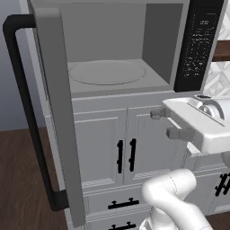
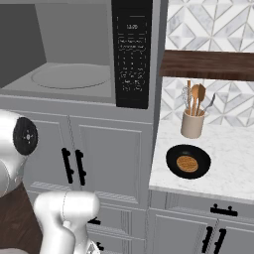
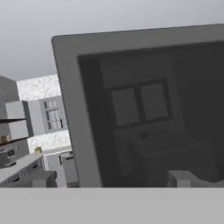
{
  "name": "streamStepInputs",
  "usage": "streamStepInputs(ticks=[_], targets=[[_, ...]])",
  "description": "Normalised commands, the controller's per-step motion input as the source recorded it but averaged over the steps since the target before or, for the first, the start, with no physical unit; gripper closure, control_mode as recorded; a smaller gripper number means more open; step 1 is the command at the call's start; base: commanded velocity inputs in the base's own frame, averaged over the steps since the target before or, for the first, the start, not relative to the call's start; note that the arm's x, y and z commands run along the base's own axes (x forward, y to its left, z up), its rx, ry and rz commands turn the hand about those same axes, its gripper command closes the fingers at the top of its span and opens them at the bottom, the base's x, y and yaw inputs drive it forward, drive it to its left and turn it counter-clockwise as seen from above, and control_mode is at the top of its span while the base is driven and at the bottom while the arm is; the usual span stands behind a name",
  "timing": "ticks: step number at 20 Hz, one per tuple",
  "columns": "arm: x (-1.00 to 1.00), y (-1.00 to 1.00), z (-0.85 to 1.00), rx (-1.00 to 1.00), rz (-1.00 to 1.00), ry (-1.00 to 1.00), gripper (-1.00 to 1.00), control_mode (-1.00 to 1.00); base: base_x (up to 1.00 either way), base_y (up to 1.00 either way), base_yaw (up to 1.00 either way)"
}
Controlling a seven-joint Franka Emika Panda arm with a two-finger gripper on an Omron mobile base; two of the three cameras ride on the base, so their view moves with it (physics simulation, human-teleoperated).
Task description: Open the microwave, place the bowl with waffle inside the microwave, then close the microwave door and turn it on.
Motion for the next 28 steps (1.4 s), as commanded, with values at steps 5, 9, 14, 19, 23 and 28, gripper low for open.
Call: streamStepInputs(ticks=[5,9,14,19,23,28], targets=[[0.0,-1.0,0.0,0.0,-0.29,0.28,-1.0,-1.0,0.0,0.0,0.0],[0.0,-1.0,0.0,-0.04,-0.25,0.28,-1.0,-1.0,0.0,0.0,0.0],[0.1,-1.0,-0.1,-0.13,-0.23,0.28,-1.0,-1.0,0.0,0.0,0.0],[0.01,-0.97,-0.47,-0.24,-0.16,0.25,-1.0,-1.0,0.0,0.0,0.0],[0.09,-0.82,-0.5,-0.21,-0.2,0.22,-1.0,-1.0,0.0,0.0,0.0],[0.32,-0.72,-0.51,-0.22,-0.25,0.19,-1.0,-1.0,0.0,0.0,0.0]])
